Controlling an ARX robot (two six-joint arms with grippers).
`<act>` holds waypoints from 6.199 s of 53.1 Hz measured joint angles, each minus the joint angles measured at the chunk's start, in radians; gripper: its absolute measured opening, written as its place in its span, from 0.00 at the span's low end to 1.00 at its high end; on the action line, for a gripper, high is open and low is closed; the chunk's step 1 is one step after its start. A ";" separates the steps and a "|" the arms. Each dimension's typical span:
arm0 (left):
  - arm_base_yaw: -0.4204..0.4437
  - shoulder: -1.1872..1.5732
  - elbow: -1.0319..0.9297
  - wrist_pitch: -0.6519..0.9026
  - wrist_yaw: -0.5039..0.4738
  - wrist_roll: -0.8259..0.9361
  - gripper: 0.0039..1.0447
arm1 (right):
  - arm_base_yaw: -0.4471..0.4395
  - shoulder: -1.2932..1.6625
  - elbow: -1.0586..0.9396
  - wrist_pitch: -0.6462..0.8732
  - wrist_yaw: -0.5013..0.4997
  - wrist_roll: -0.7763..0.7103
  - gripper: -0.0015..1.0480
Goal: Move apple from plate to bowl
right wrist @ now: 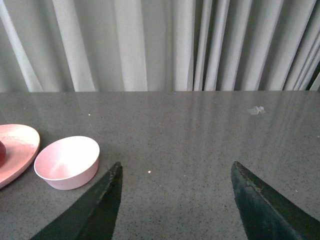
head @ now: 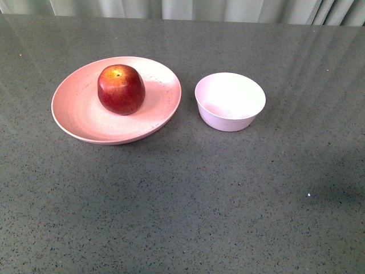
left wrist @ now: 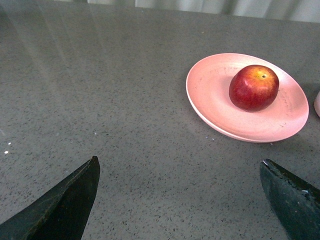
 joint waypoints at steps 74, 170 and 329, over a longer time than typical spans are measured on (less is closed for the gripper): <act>-0.298 1.492 0.678 0.616 -0.077 -0.008 0.92 | 0.000 0.000 0.000 0.000 0.000 0.000 0.91; -0.619 1.604 0.999 0.436 -0.060 -0.016 0.72 | 0.000 0.000 0.000 0.000 0.000 0.000 0.91; 0.026 -0.066 -0.177 0.511 -0.008 0.042 0.01 | 0.000 -0.002 0.000 -0.002 0.000 0.000 0.91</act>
